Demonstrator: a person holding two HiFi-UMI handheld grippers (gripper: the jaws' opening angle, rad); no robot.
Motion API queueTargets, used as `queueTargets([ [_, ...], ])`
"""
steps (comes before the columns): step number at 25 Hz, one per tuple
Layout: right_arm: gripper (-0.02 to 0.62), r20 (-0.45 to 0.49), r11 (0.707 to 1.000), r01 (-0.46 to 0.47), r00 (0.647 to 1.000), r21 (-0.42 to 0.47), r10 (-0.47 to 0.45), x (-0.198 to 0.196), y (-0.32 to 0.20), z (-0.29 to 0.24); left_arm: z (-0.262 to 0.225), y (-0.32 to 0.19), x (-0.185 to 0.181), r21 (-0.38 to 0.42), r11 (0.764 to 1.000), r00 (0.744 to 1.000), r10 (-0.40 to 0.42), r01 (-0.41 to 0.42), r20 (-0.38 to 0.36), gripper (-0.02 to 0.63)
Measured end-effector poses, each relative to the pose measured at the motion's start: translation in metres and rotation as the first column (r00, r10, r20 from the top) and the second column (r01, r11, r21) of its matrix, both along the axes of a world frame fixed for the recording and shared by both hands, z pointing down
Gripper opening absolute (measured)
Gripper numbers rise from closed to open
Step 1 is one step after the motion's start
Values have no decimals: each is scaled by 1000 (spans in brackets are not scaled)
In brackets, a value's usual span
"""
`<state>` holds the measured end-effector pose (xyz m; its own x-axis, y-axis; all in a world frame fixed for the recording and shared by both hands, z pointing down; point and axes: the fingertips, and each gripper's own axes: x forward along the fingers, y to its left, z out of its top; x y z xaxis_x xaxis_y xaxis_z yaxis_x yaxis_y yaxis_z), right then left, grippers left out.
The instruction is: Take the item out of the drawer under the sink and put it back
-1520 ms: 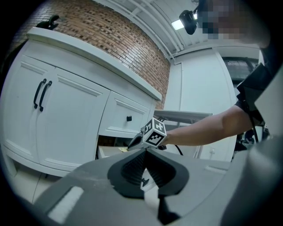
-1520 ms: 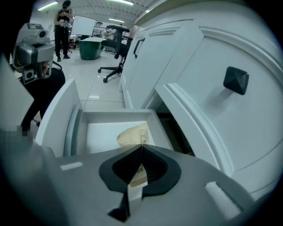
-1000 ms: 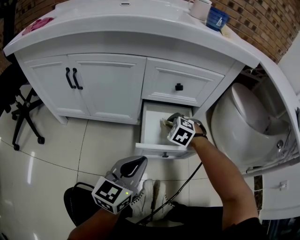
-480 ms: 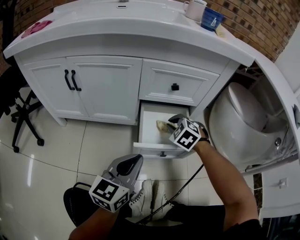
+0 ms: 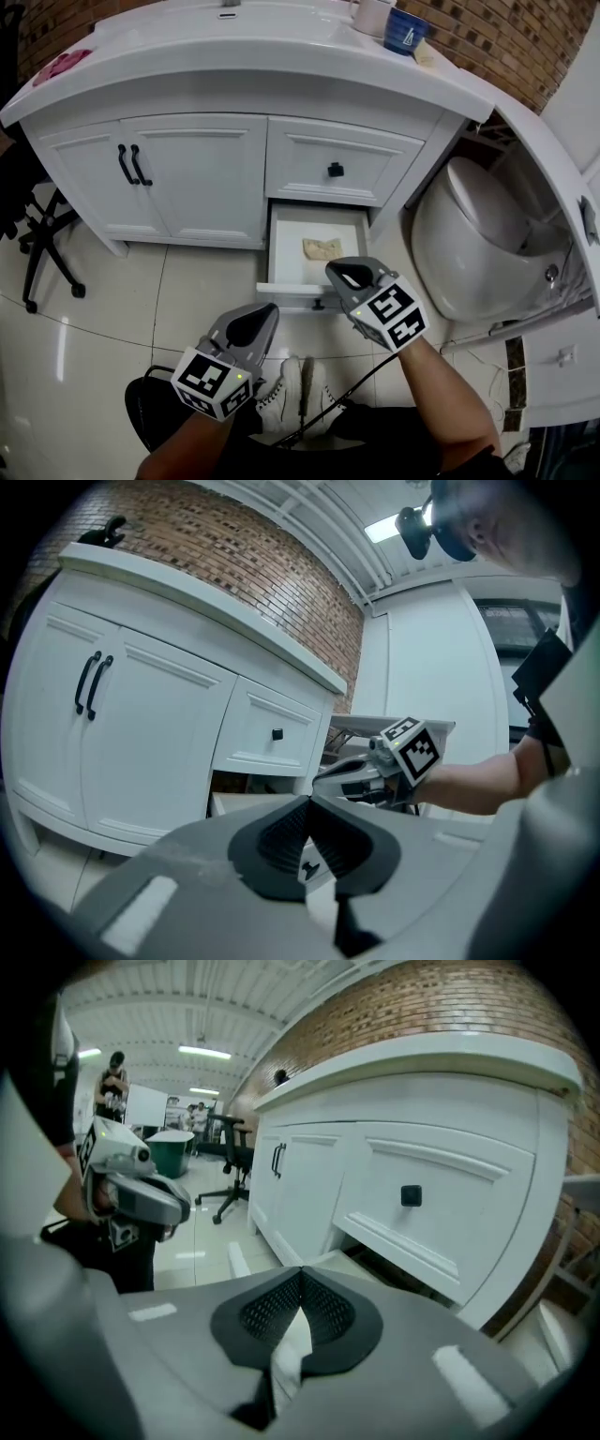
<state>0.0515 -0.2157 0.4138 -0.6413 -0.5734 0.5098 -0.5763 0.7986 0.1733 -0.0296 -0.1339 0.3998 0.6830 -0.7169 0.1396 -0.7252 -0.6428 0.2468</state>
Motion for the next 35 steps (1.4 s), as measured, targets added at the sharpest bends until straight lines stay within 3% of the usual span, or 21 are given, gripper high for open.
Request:
queueTargets([
  [3, 8, 155, 997, -61, 986, -46, 67, 10, 20, -8, -2, 0, 3, 1, 1000, 1000, 0, 0, 6, 6],
  [6, 8, 299, 988, -119, 943, -101, 144, 23, 37, -13, -2, 0, 5, 7, 1000, 1000, 5, -5, 7, 6],
  [9, 8, 371, 980, -163, 908, -119, 196, 35, 50, -17, -2, -1, 3, 7, 1000, 1000, -2, 2, 6, 6],
  [19, 8, 393, 967, -221, 884, -127, 253, 49, 67, -7, -2, -2, 4, 4, 1000, 1000, -5, 5, -1, 6],
  [35, 8, 404, 968, -237, 880, -82, 249, 51, 98, -31, -24, 26, 9, 44, 999, 1000, 9, -9, -4, 6],
])
